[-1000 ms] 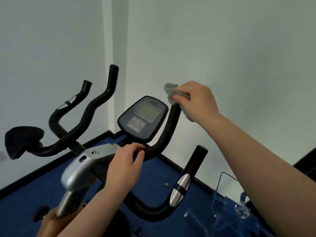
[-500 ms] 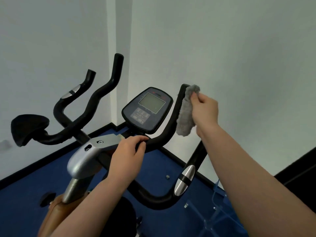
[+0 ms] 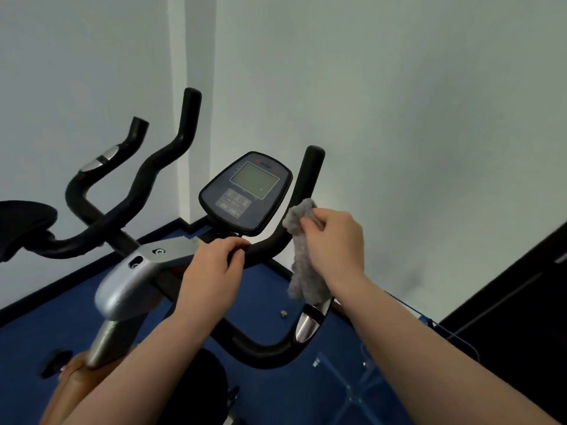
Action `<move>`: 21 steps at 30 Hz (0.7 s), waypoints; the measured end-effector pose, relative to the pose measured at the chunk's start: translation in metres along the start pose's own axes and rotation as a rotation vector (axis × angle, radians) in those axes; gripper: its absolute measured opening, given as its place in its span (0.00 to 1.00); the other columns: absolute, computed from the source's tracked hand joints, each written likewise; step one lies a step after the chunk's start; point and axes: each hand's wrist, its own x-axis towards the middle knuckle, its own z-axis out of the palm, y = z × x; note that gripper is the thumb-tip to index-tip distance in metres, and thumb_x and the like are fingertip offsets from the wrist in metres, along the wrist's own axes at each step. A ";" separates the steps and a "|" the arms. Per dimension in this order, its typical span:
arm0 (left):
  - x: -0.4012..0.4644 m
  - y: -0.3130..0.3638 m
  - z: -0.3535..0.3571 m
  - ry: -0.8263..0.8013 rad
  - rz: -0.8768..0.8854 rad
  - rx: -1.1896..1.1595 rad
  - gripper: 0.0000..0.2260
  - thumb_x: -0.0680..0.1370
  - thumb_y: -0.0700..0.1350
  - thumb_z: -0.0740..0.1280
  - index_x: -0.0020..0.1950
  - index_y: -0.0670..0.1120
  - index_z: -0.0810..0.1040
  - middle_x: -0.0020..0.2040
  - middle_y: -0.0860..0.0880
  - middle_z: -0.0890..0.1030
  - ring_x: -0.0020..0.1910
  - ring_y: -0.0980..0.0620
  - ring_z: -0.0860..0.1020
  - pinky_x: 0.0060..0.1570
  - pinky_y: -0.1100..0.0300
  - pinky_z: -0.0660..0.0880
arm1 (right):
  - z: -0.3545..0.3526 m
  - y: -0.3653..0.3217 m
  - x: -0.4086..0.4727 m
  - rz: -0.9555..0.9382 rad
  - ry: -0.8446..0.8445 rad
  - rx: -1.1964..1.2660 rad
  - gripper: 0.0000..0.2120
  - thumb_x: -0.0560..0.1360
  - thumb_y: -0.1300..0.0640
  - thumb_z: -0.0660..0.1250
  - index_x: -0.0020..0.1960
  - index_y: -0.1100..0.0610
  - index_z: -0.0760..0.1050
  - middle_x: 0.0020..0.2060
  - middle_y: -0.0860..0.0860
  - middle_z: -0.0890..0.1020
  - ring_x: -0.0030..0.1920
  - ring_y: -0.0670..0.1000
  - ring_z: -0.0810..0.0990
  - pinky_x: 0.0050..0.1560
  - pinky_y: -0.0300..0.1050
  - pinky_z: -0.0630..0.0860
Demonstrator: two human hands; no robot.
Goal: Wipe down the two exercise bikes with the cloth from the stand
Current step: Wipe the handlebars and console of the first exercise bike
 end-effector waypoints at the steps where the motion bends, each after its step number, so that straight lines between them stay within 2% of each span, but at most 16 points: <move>1: 0.000 0.000 0.000 -0.005 -0.003 -0.011 0.11 0.79 0.46 0.60 0.58 0.53 0.78 0.46 0.56 0.77 0.49 0.54 0.74 0.46 0.58 0.69 | -0.008 -0.004 0.003 -0.157 0.104 -0.004 0.09 0.76 0.54 0.63 0.41 0.54 0.80 0.32 0.47 0.79 0.34 0.50 0.75 0.32 0.43 0.69; 2: 0.000 -0.001 0.000 -0.004 -0.009 -0.015 0.11 0.79 0.46 0.60 0.58 0.54 0.78 0.46 0.56 0.77 0.49 0.53 0.75 0.45 0.58 0.69 | -0.013 -0.010 0.011 -0.337 0.185 -0.031 0.07 0.76 0.54 0.64 0.47 0.51 0.81 0.38 0.45 0.82 0.38 0.49 0.76 0.34 0.42 0.70; 3: 0.001 -0.001 0.000 -0.001 -0.016 -0.016 0.11 0.79 0.46 0.60 0.58 0.54 0.78 0.46 0.57 0.77 0.50 0.53 0.75 0.45 0.58 0.69 | -0.015 -0.016 0.023 -0.503 0.199 -0.110 0.08 0.76 0.55 0.64 0.52 0.50 0.80 0.46 0.44 0.83 0.43 0.49 0.76 0.36 0.42 0.70; 4: 0.001 -0.001 0.000 -0.003 -0.021 -0.015 0.11 0.79 0.47 0.60 0.59 0.54 0.78 0.46 0.57 0.76 0.50 0.53 0.74 0.45 0.58 0.68 | -0.014 -0.020 0.037 -0.623 0.141 -0.258 0.09 0.77 0.56 0.63 0.55 0.50 0.79 0.54 0.43 0.81 0.48 0.49 0.75 0.39 0.42 0.71; 6: 0.000 -0.002 -0.001 -0.012 -0.030 -0.021 0.11 0.79 0.47 0.60 0.59 0.55 0.78 0.47 0.58 0.77 0.51 0.54 0.74 0.46 0.57 0.69 | -0.005 -0.019 0.057 -0.716 -0.056 -0.652 0.10 0.78 0.57 0.61 0.59 0.52 0.74 0.61 0.45 0.75 0.53 0.49 0.71 0.44 0.42 0.70; 8: 0.000 -0.003 -0.002 -0.014 -0.040 -0.040 0.11 0.79 0.48 0.59 0.58 0.56 0.78 0.47 0.58 0.78 0.52 0.55 0.74 0.48 0.57 0.70 | 0.007 -0.005 0.064 -0.755 -0.131 -0.851 0.09 0.80 0.57 0.57 0.60 0.53 0.69 0.60 0.47 0.73 0.54 0.50 0.71 0.41 0.41 0.68; 10: 0.000 -0.004 -0.003 -0.015 -0.046 -0.047 0.11 0.79 0.48 0.59 0.58 0.57 0.78 0.47 0.57 0.78 0.50 0.56 0.74 0.47 0.58 0.69 | 0.011 0.000 0.060 -0.750 -0.154 -0.824 0.09 0.80 0.58 0.57 0.59 0.53 0.70 0.58 0.48 0.73 0.54 0.51 0.73 0.37 0.44 0.68; 13: -0.001 -0.005 -0.002 -0.001 -0.048 -0.041 0.11 0.79 0.48 0.59 0.58 0.57 0.78 0.46 0.58 0.77 0.50 0.57 0.72 0.44 0.62 0.65 | 0.022 -0.004 0.050 -0.677 -0.282 -0.756 0.09 0.76 0.59 0.62 0.56 0.55 0.73 0.54 0.50 0.75 0.52 0.53 0.76 0.40 0.45 0.69; 15: -0.002 -0.003 -0.002 0.002 -0.045 -0.034 0.12 0.79 0.48 0.59 0.59 0.56 0.78 0.48 0.58 0.79 0.51 0.57 0.73 0.44 0.63 0.65 | 0.031 -0.007 0.034 -0.533 -0.267 -0.515 0.07 0.78 0.54 0.61 0.48 0.55 0.76 0.45 0.51 0.79 0.44 0.54 0.78 0.43 0.49 0.73; 16: -0.003 -0.002 -0.003 0.005 -0.044 -0.030 0.12 0.79 0.48 0.59 0.59 0.56 0.78 0.50 0.57 0.79 0.52 0.56 0.73 0.45 0.62 0.65 | 0.034 -0.009 0.027 -0.464 -0.271 -0.404 0.11 0.79 0.51 0.59 0.44 0.56 0.76 0.40 0.51 0.80 0.41 0.54 0.78 0.42 0.49 0.73; 19: -0.005 -0.001 -0.008 0.023 -0.078 -0.037 0.12 0.79 0.46 0.59 0.59 0.53 0.79 0.52 0.55 0.80 0.54 0.55 0.74 0.47 0.62 0.65 | 0.025 -0.013 0.029 -0.389 -0.407 -0.269 0.17 0.78 0.49 0.61 0.38 0.60 0.76 0.31 0.54 0.78 0.35 0.55 0.76 0.37 0.48 0.70; 21: -0.009 -0.001 -0.014 0.029 -0.118 -0.020 0.12 0.79 0.46 0.59 0.58 0.53 0.79 0.51 0.54 0.80 0.51 0.54 0.76 0.46 0.61 0.66 | 0.008 -0.016 0.045 -0.409 -0.386 -0.265 0.16 0.77 0.50 0.63 0.36 0.60 0.75 0.29 0.54 0.78 0.33 0.54 0.76 0.35 0.48 0.71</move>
